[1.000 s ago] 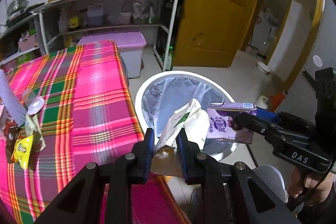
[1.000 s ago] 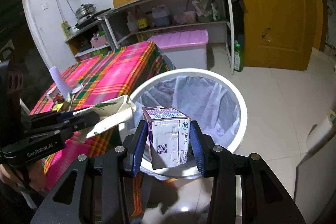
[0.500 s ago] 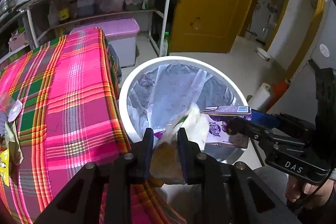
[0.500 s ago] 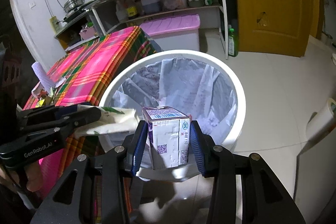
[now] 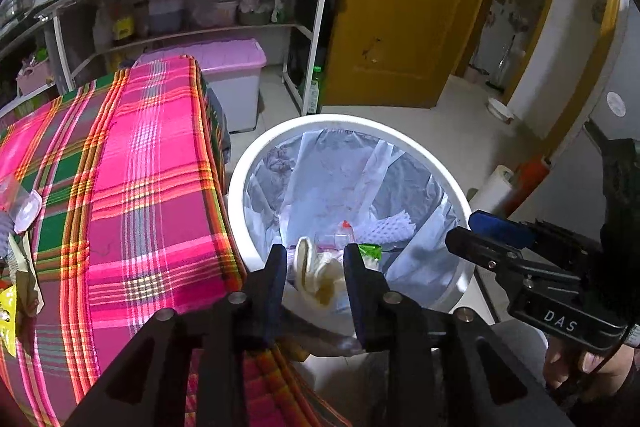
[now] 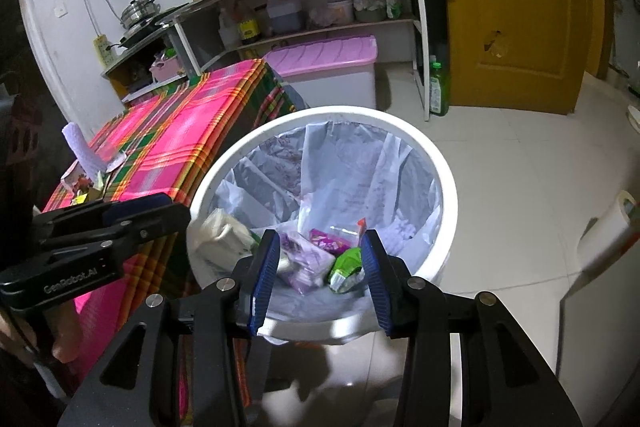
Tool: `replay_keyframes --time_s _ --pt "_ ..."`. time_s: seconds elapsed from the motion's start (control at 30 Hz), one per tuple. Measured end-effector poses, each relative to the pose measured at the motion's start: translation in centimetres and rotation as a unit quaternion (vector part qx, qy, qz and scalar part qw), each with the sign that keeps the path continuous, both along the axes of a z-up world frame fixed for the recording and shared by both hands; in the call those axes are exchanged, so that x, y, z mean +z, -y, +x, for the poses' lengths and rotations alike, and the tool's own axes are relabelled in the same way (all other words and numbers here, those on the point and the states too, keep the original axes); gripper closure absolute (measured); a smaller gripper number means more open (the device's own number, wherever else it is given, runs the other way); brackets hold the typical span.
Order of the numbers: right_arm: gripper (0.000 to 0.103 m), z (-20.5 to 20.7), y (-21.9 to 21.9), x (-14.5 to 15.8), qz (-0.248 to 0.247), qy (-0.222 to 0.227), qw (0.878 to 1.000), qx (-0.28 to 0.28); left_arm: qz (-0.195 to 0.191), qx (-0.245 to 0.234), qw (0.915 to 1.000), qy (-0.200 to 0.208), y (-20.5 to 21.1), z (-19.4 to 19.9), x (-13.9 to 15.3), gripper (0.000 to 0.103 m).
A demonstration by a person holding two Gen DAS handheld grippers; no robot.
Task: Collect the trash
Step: 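Open the left tool over the bin while the right tool drops the carton in, then move both tools back over the table toward the yellow snack bag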
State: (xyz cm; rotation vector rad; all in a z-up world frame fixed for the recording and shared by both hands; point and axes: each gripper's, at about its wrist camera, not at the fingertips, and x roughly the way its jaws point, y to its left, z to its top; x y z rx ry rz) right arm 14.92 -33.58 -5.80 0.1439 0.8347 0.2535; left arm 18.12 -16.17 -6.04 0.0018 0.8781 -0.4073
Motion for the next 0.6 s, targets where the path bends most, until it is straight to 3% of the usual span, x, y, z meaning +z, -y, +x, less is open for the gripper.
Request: replay_keyframes --time_s 0.1,0.6 --pt "0.06 -0.5 -0.2 0.4 -0.001 0.004 1.0 0.002 -0.006 0.002 1.0 0.002 -0.4 0.0 0.2 0.061" --pt "0.06 -3.6 -2.7 4.3 0.006 0.049 0.998 0.04 -0.045 0.025 0.9977 0.043 -3.7 -4.3 3.6 0.061"
